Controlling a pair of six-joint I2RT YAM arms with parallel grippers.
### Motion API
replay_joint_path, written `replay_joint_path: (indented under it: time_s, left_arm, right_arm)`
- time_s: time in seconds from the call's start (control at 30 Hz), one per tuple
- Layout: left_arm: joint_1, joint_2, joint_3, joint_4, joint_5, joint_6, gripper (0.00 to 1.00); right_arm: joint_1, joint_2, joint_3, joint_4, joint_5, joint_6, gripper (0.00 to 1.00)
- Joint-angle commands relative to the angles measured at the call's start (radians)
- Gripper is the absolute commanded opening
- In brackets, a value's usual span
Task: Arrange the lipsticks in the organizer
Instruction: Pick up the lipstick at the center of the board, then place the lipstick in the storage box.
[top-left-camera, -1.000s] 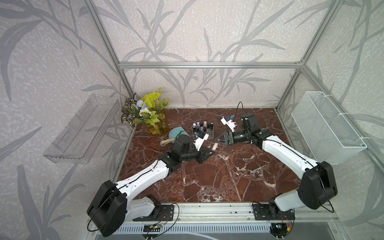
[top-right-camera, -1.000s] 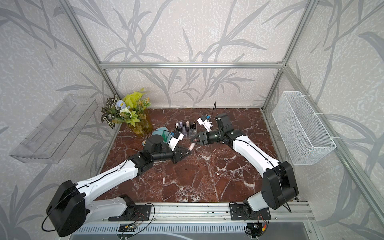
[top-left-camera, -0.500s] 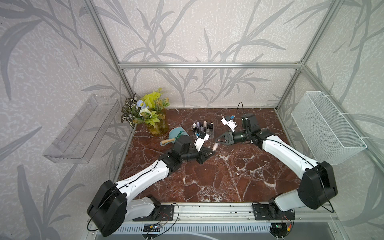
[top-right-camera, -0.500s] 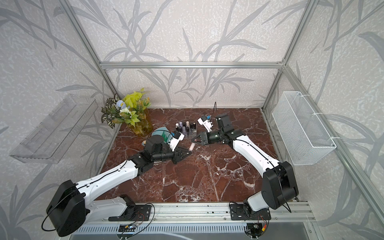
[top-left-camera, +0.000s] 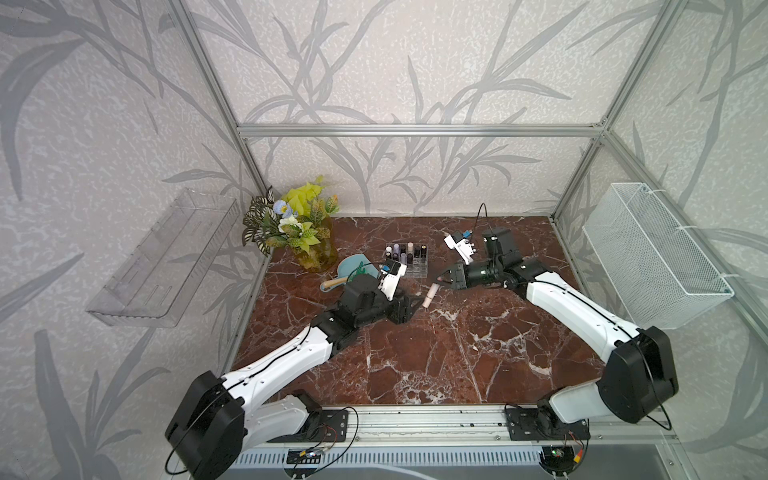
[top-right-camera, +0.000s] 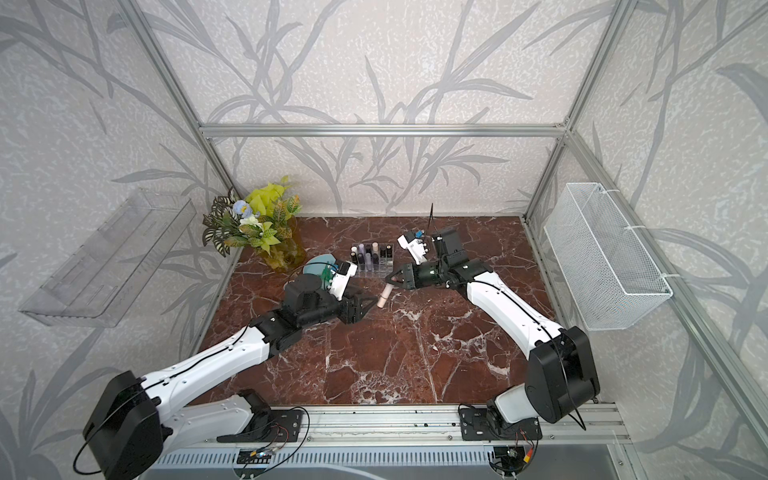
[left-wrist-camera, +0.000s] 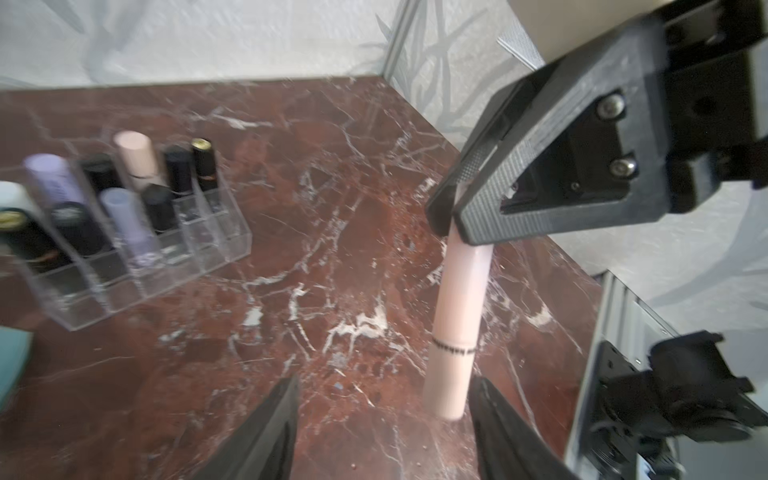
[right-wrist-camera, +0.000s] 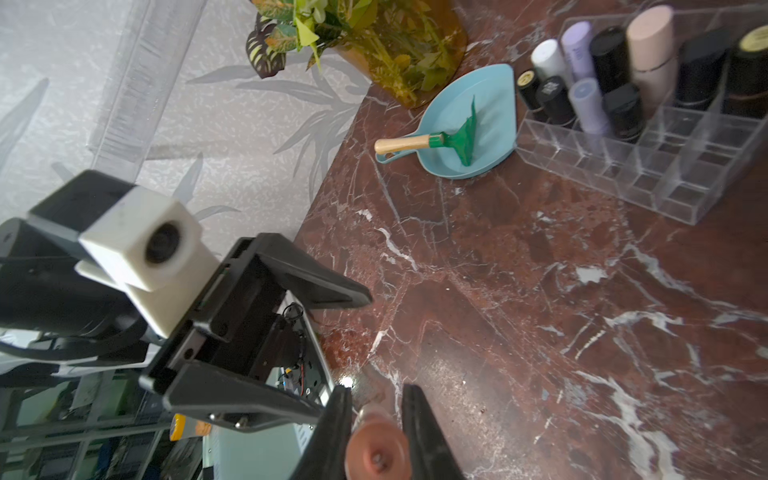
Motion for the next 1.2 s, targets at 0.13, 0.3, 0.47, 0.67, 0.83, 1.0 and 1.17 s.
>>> replay_joint_path:
  time_s: [0.13,0.3,0.47,0.67,0.83,1.0,1.17]
  left_arm:
    - [0.001,-0.215,-0.236,0.262,-0.348,-0.059,0.62]
    - [0.001,-0.209,-0.267,0.296,-0.448,-0.056,0.62]
    - [0.003,-0.118,-0.263,0.396,-0.565,-0.054,0.6]
    - [0.004,0.068,-0.262,0.578,-0.622,-0.074,0.54]
    - [0.004,0.219,-0.178,0.591,-0.585,-0.048,0.53]
    - [0.004,0.269,-0.146,0.602,-0.564,-0.038,0.53]
    - [0.004,0.293,-0.133,0.6,-0.551,-0.04,0.53]
  right_arm:
    - [0.086,0.028,0.097,0.013,0.428,-0.058,0.12]
    - [0.1,0.074,0.117,0.113,0.568,-0.056,0.12]
    - [0.101,0.139,0.148,0.216,0.655,-0.072,0.12]
    - [0.106,0.236,0.186,0.328,0.728,-0.141,0.13]
    - [0.106,0.325,0.215,0.379,0.744,-0.19,0.13]
    - [0.106,0.405,0.266,0.406,0.758,-0.238,0.12]
    - [0.108,0.467,0.28,0.449,0.759,-0.255,0.12]
